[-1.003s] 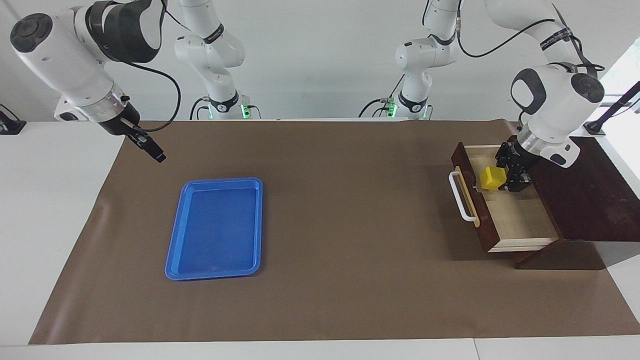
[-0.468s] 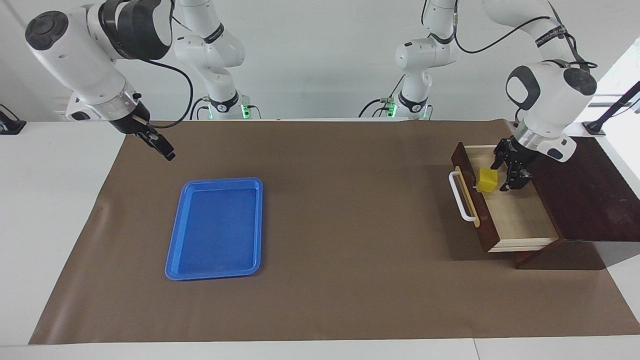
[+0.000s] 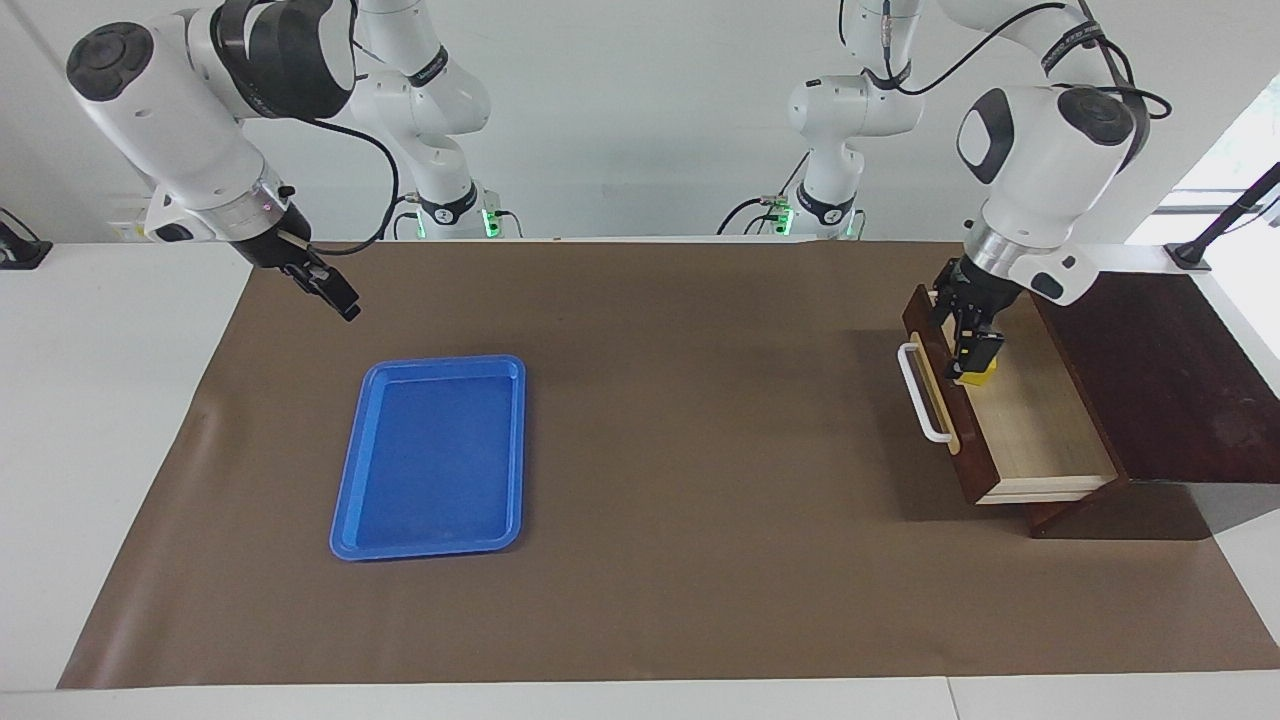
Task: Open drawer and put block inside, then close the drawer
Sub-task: 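Push the drawer closed with the left gripper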
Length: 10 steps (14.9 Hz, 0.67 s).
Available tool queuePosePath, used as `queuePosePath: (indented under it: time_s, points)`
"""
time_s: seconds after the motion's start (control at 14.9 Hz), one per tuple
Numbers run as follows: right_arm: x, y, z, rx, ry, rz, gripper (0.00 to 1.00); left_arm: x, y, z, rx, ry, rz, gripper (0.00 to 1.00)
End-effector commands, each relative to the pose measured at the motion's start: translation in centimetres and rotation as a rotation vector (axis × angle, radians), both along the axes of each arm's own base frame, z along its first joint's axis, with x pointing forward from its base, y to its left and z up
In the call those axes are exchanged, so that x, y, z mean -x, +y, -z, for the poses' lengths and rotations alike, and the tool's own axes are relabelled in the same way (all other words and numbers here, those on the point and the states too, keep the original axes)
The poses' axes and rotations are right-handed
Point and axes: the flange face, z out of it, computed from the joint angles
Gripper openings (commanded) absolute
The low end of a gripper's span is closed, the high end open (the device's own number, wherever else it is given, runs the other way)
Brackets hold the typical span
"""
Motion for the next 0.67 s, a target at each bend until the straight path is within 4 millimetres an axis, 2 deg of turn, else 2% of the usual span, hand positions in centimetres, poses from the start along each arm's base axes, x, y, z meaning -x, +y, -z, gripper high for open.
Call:
queuePosePath:
  time_s: [0.0,0.07,0.2,0.4,0.6]
  points:
    - [0.6,0.1,-0.4,0.021,-0.003,-0.014,0.83,0.3,-0.3,3.7,-0.026,0.033,0.004,1.00]
    - [0.6,0.7,-0.4,0.021,-0.003,-0.024,0.83,0.2,0.3,4.7,-0.043,0.026,0.005,1.00]
    - [0.6,1.5,-0.4,0.021,-0.002,-0.040,0.83,-0.3,3.0,4.7,-0.044,0.017,-0.013,1.00]
    - [0.6,1.6,-0.3,0.021,-0.002,-0.041,0.83,-0.3,3.6,5.3,-0.047,0.006,-0.001,1.00]
    - [0.6,1.7,-0.3,0.021,0.000,-0.045,0.83,-0.6,6.6,5.3,-0.067,0.003,0.015,1.00]
